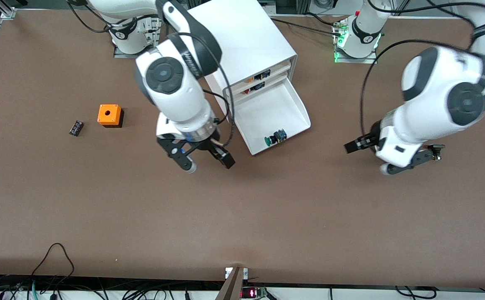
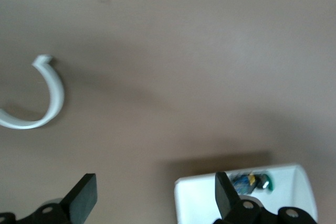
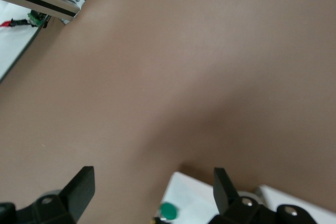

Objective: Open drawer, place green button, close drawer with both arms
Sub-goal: 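Withdraw the right gripper while the left gripper releases the drawer handle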

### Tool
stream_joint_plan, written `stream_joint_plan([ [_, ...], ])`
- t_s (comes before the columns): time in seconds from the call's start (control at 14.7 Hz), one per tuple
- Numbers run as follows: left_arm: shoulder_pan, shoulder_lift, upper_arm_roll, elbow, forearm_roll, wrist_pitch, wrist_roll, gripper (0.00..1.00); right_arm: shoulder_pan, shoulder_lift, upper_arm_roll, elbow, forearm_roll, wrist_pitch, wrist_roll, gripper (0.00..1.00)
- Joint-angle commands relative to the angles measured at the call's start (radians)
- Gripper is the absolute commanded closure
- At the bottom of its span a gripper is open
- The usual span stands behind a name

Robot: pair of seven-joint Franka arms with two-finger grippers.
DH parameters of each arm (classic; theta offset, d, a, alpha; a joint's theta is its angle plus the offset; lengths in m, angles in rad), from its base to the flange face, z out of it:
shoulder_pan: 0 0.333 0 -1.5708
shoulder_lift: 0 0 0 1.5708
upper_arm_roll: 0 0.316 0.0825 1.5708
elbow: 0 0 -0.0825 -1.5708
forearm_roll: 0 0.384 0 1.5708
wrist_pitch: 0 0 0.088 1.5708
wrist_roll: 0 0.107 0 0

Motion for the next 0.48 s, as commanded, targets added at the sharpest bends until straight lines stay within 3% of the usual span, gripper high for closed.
stream_joint_plan([
  [0.0, -0.055, -0.014, -0.002, -0.128, 0.029, 0.178, -0.123, 0.01, -0.045, -0.062, 0.010, -0.044, 0.016, -0.046, -0.192, 0.00],
  [0.27, -0.153, 0.035, -0.002, -0.283, 0.038, 0.457, -0.261, 0.01, -0.156, -0.155, 0.010, -0.150, 0.019, -0.063, -0.451, 0.00],
  [0.41, -0.178, 0.074, -0.003, -0.297, 0.105, 0.522, -0.367, 0.01, -0.220, -0.203, 0.010, -0.206, 0.069, -0.064, -0.600, 0.00],
])
